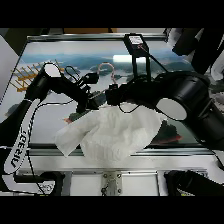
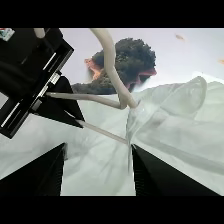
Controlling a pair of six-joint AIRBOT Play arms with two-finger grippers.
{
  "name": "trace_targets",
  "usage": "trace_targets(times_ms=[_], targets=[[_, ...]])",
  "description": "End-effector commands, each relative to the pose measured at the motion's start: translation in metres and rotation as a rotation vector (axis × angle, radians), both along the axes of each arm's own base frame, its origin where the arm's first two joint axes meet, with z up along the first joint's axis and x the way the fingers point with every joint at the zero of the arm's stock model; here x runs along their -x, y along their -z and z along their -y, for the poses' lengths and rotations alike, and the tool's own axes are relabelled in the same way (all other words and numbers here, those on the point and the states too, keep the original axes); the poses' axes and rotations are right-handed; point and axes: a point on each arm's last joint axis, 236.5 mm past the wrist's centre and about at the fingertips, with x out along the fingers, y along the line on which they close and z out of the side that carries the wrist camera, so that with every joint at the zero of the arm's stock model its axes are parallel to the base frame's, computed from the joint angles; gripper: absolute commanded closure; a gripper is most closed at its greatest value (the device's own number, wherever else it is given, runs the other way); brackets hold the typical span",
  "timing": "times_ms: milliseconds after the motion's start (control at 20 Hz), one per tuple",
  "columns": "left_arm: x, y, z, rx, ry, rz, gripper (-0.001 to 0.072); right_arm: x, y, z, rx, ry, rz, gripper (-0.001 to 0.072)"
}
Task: Fold the clothes and pants, and hang the long-sleeved shirts on hangers.
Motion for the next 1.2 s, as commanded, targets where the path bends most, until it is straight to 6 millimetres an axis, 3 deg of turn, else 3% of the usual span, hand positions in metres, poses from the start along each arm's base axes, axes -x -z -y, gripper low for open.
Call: trace_targets(times_ms=[0, 300, 350, 400, 450, 600, 700, 900, 1050, 1150], targets=[[0.000, 0.000, 0.000, 0.000, 0.001, 0.001, 0.0695, 0.012, -0.005, 0.009, 0.001, -0.006, -0.021, 0.0263], [0.000, 0.000, 0.000, 0.000, 0.001, 0.001, 0.0694, 0.032, -0.013, -0.007, -0.028, -0.136, -0.038, 0.0261], [0.000, 0.000, 0.000, 0.000, 0.001, 0.001, 0.0694, 0.037, -0.019, -0.006, -0.029, -0.183, -0.043, 0.0219], [0.000, 0.000, 0.000, 0.000, 0.001, 0.001, 0.0694, 0.039, -0.025, 0.000, -0.035, -0.216, -0.053, 0.0130], [0.000, 0.000, 0.000, 0.000, 0.001, 0.001, 0.0694, 0.040, -0.032, 0.009, -0.043, -0.253, -0.061, 0.0109], [0.000, 0.000, 0.000, 0.000, 0.000, 0.001, 0.0694, 0.042, -0.049, 0.040, -0.065, -0.367, -0.067, 0.0109], [0.000, 0.000, 0.000, 0.000, 0.001, 0.001, 0.0694, 0.044, -0.047, 0.063, -0.071, -0.455, -0.088, 0.0109], [0.000, 0.000, 0.000, 0.000, 0.000, 0.001, 0.0694, 0.007, -0.040, 0.111, -0.094, -0.299, -0.122, 0.0110], [0.000, 0.000, 0.000, 0.000, 0.000, 0.001, 0.0694, -0.004, -0.040, 0.123, -0.120, -0.249, -0.128, 0.0103], [0.000, 0.000, 0.000, 0.000, 0.000, 0.001, 0.0694, -0.003, -0.044, 0.121, -0.050, -0.404, 0.002, 0.0103]])
